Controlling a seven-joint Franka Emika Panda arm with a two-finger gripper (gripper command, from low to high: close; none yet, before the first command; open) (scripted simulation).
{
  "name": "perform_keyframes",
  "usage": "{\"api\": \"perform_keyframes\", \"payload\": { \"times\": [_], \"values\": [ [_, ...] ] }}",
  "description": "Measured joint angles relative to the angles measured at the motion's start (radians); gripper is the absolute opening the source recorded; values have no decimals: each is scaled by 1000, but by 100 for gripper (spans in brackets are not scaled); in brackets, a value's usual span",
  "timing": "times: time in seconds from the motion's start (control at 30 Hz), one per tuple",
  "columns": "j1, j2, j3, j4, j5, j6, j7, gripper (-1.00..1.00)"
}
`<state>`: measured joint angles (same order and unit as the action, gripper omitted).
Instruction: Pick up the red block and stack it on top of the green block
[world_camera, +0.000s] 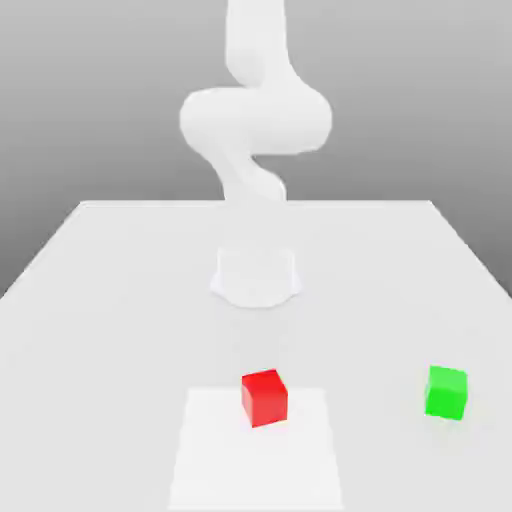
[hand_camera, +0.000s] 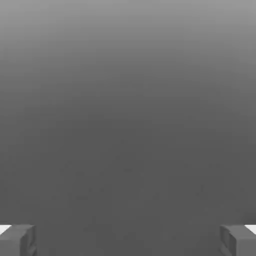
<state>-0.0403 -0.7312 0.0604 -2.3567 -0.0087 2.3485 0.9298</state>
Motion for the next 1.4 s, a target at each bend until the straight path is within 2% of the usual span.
{"api": "perform_keyframes", "payload": {
  "times": [0.33, 0.57, 0.73, 0.9, 1.13, 1.4],
  "values": [
    [-169, 300, 199, -234, -15, 204, 516, 0],
    [-242, 503, 266, -395, -3, 346, 851, 0],
    [-253, 628, 283, -510, 70, 446, 1044, 0],
    [-266, 694, 286, -514, 39, 496, 1118, 0],
    [-270, 789, 256, -493, -94, 570, 1218, 0],
    [-174, 913, 116, -483, -269, 673, 1341, 0]
  ]
}}
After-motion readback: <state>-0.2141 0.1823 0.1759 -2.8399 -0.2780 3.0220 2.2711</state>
